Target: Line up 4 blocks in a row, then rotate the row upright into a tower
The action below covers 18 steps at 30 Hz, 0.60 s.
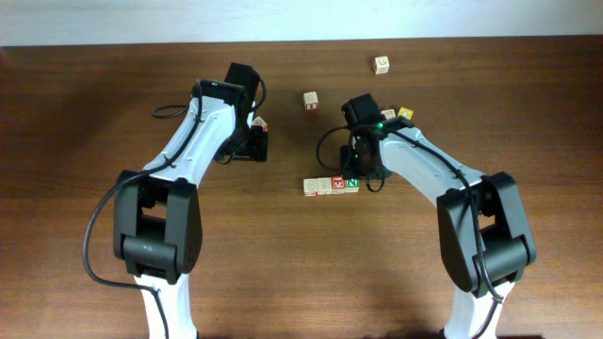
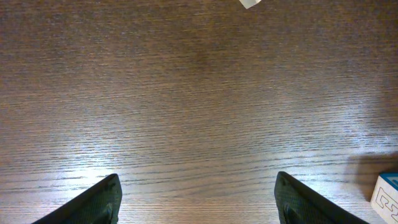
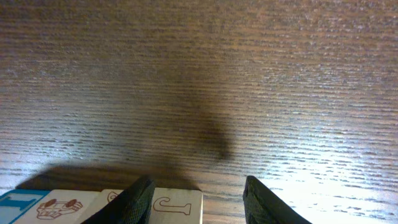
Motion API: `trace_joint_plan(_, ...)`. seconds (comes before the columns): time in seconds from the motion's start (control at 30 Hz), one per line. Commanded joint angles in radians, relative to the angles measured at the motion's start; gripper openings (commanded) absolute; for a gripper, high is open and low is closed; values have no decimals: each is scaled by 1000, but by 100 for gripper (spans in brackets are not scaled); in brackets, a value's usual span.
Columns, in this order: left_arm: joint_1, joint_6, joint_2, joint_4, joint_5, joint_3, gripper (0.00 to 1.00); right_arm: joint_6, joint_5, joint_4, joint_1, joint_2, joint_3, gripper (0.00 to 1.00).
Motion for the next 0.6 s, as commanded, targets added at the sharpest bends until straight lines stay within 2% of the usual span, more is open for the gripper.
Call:
trace_joint_plan(0.0,-1,2,5,-1,8,18,77,8,15,-5,-4,7,4,48)
trace_joint_plan(0.37,-1,2,5,-1,8,18,76,8,2,-13,-18,-5,48,49)
trace_joint_plan(0.43,0,2,5,-1,8,18,73,6,-31,-76,-44,-32,148,49)
trace_joint_plan(0.57,0,34,5,-12,8,27,76,-24,-45,-263,-85,-76,382,49)
